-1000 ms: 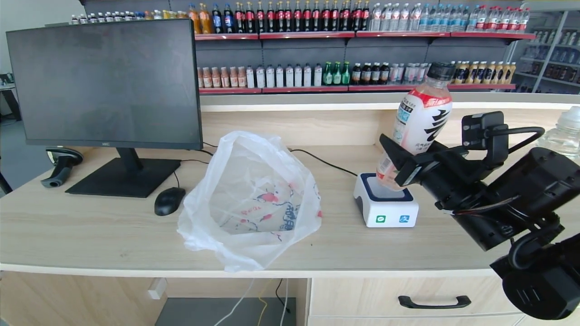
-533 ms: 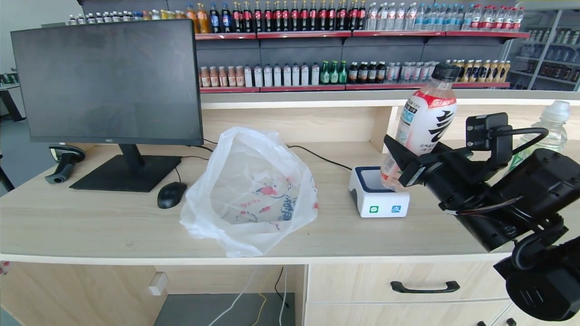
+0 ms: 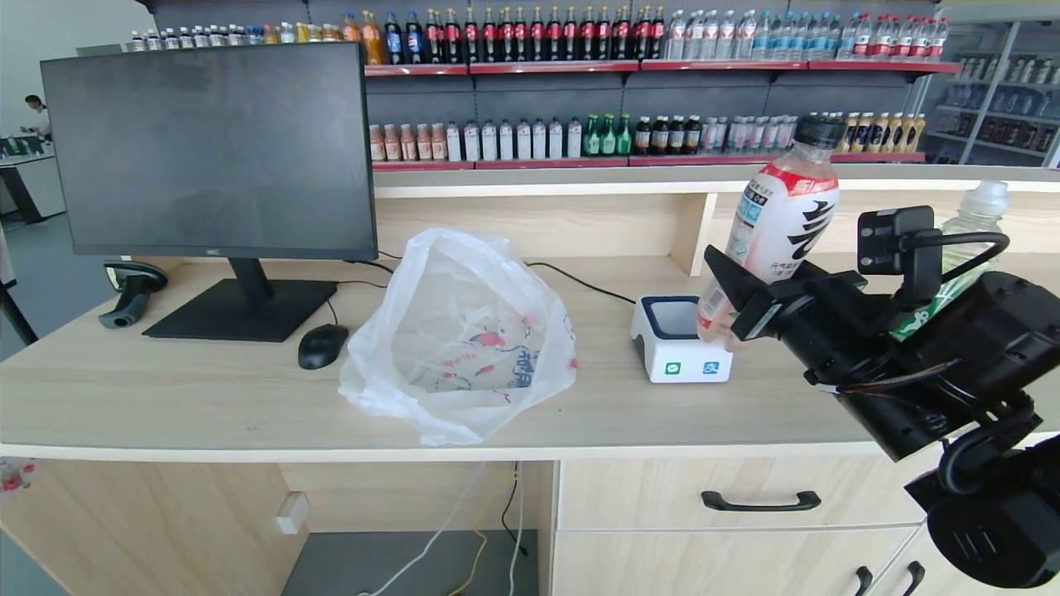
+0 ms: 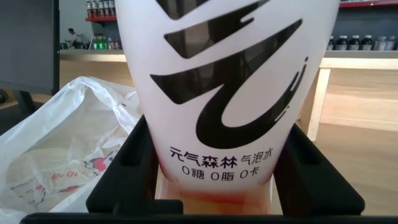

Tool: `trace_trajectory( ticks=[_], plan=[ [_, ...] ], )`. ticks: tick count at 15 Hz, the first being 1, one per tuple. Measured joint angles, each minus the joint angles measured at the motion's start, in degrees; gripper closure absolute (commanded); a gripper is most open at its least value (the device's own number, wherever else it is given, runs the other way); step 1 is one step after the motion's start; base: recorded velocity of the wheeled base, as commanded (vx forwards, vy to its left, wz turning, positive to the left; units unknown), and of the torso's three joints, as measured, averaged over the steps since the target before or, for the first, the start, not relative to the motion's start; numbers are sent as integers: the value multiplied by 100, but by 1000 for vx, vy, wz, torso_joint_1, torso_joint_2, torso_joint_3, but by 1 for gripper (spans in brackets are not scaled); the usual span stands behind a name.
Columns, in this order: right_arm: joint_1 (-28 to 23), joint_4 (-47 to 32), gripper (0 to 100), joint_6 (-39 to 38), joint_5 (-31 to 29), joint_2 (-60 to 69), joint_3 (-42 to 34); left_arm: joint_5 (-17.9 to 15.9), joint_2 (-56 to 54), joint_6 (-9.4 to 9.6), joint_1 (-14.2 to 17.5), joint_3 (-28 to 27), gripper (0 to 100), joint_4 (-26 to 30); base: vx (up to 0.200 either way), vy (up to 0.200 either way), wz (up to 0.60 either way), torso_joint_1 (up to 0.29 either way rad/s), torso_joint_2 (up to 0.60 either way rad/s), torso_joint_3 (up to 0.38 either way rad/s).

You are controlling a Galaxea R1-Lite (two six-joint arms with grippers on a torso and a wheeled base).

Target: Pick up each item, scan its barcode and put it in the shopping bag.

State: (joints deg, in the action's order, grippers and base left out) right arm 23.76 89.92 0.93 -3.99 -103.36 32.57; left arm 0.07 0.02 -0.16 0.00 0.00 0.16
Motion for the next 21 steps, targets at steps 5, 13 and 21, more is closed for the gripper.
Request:
trace_trajectory(
  ticks=[5, 13, 21],
  plan=[
    [5, 2, 100, -68, 9, 15, -72, 0, 0, 0, 0, 0, 0, -6, 0, 80, 0, 3, 1, -2],
    [-22, -4, 100, -74, 0, 85, -94, 2, 0, 5, -5, 0, 0, -5, 0, 0, 0, 0, 0, 0],
    [-39, 27, 100, -102, -6, 212, -176, -2, 0, 0, 0, 0, 0, -13, 0, 0, 450, 2, 2, 2]
  ],
)
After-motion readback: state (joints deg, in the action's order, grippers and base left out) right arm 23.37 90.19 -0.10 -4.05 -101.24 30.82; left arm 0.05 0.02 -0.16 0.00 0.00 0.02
